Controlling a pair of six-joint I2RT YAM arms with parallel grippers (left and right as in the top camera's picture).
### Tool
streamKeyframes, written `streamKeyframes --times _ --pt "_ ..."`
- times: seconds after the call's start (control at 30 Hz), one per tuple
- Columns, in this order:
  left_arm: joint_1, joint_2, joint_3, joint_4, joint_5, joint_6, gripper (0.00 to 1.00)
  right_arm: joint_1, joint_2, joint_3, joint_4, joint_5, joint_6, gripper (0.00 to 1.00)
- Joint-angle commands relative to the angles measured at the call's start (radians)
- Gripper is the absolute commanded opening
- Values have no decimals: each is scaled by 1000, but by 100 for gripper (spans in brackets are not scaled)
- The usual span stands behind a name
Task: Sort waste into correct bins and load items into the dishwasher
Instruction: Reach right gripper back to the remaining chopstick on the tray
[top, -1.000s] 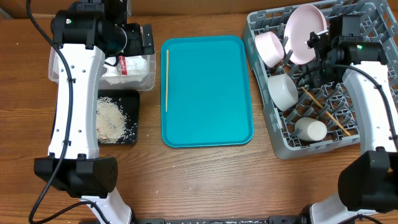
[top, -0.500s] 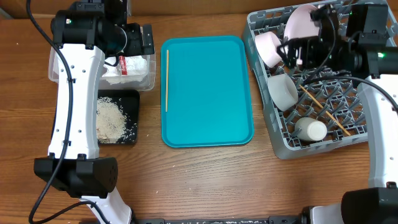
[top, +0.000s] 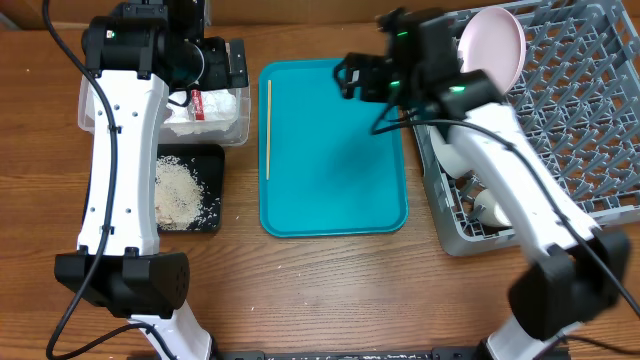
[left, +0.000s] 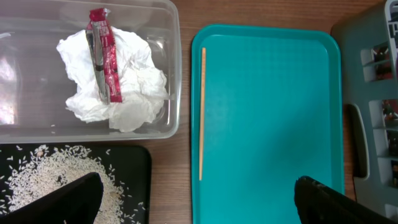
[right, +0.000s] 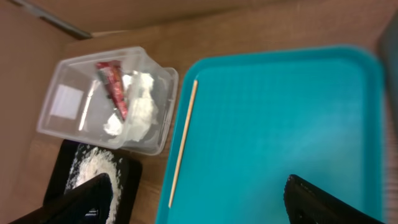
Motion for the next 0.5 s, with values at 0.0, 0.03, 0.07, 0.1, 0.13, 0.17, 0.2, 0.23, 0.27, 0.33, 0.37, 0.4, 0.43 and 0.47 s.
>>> streamKeyframes --times 0.0,0.03,0.07,0.1,0.13,0.17,0.2,0.23,0.27,0.33,0.37,0.4,0.43,0.47 --pt "-1 -4 10 2 -7 9 100 55 94 19 45 81 108 88" --pt "-1 -4 10 2 -7 9 100 69 115 19 59 82 119 88" --pt "-1 -4 10 2 -7 9 100 84 138 19 77 81 122 88" --pt "-1 -4 10 2 -7 9 100 104 164 19 100 82 122 87" --pt "-1 -4 10 2 -7 9 100 121 185 19 119 86 125 85" --pt "-1 -4 10 2 -7 9 100 137 206 19 133 106 143 84" --pt "-1 -4 10 2 -7 9 100 154 224 19 146 131 160 84" --pt "-1 -4 10 2 -7 9 100 174 245 19 160 158 175 84" --pt "-1 -4 10 2 -7 9 100 188 258 19 173 171 183 84" --pt "-1 -4 10 2 -7 9 100 216 283 19 198 195 196 83" --pt "-1 -4 10 2 -7 9 100 230 293 19 211 211 199 82" --pt "-1 -4 10 2 -7 9 100 241 301 19 218 234 212 82" --pt "-1 -4 10 2 -7 9 100 250 305 20 222 256 220 81" --pt "-1 -4 10 2 -7 9 100 261 315 21 229 277 219 81"
